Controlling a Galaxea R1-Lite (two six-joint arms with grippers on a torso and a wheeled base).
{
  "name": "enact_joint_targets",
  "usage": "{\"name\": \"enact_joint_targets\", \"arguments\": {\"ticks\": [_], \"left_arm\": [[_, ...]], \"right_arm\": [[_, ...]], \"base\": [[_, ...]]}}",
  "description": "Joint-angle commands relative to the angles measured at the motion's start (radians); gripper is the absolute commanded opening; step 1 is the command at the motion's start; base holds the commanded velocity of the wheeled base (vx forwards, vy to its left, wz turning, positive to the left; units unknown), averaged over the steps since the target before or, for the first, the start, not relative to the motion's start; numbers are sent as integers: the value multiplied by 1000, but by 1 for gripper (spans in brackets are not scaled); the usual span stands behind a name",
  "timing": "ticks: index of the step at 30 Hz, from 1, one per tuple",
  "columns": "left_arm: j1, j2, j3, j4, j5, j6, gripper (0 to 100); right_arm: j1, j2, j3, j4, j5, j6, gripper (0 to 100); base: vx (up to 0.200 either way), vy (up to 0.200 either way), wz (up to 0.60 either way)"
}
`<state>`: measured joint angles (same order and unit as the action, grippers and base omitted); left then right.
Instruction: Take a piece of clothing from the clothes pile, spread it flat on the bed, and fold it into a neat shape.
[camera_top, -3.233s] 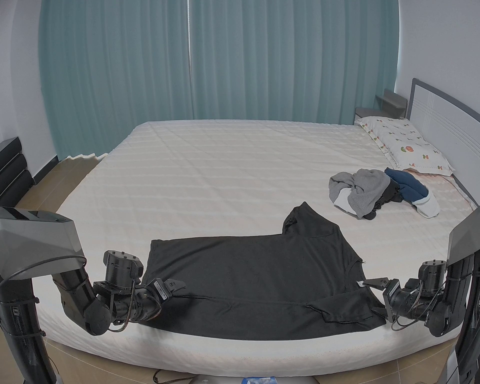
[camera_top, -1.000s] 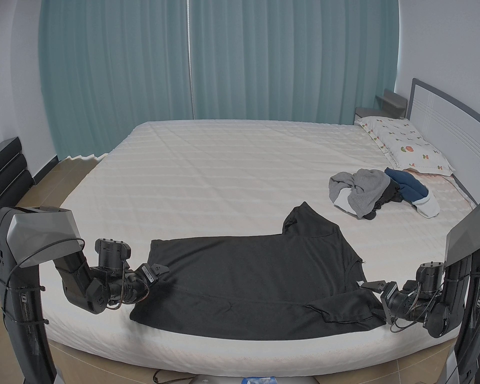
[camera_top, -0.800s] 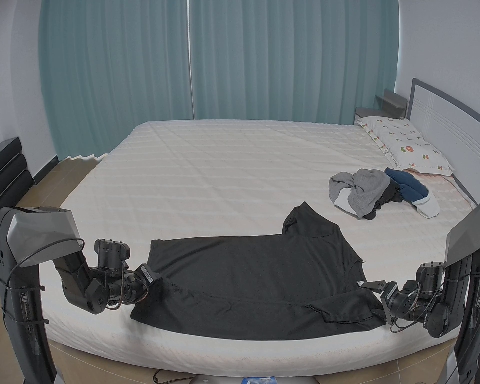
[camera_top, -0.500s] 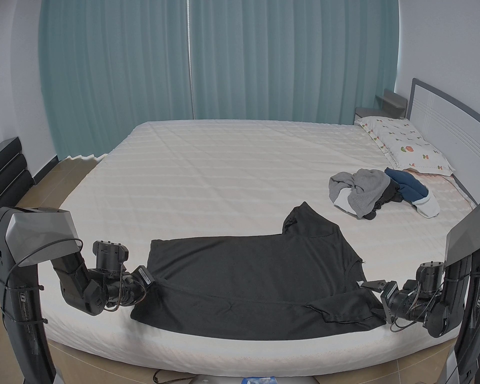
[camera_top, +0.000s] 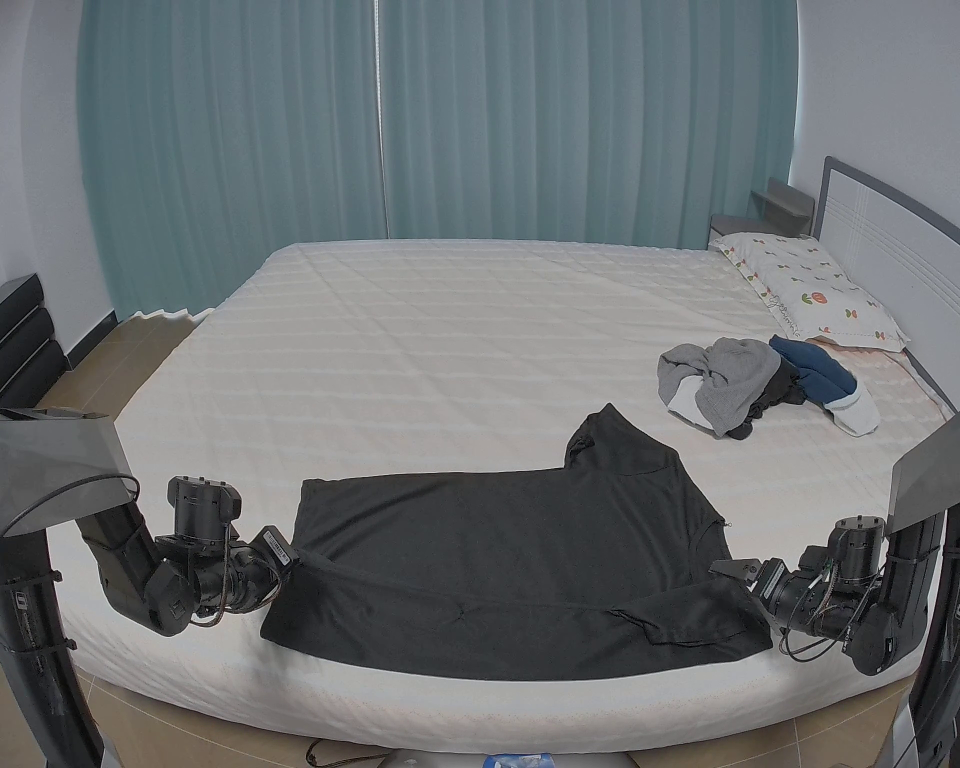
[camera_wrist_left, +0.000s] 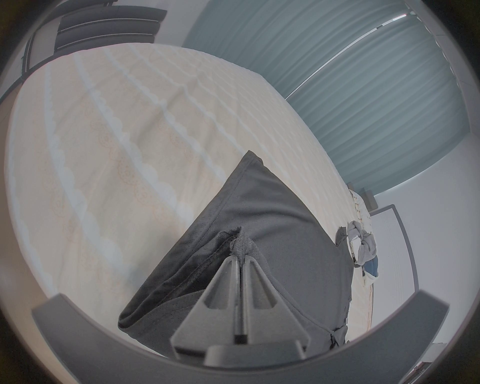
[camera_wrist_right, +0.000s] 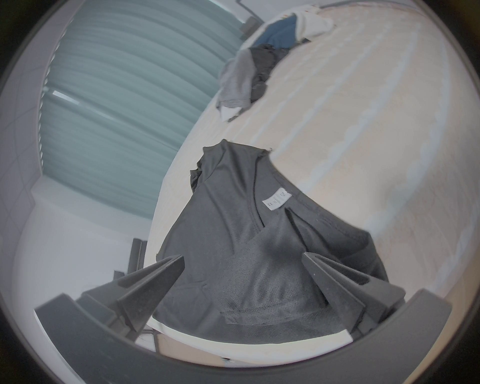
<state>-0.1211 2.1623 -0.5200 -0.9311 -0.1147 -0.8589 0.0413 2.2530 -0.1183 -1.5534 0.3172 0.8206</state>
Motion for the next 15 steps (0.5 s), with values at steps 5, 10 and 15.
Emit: {"name": "enact_joint_targets", "arguments": {"ticks": [5, 10, 15], "left_arm": [[0, -21, 20, 0, 0, -2, 0], [1, -24, 26, 0, 0, -2, 0], [1, -22, 31, 0, 0, -2, 0]], "right_arm": [[-4, -1, -49, -16, 0, -179, 100], [3, 53, -121, -4, 2, -222, 100], [0, 142, -190, 3, 2, -284, 100]], "base": [[0, 0, 0], [0, 0, 0], [0, 0, 0]]}}
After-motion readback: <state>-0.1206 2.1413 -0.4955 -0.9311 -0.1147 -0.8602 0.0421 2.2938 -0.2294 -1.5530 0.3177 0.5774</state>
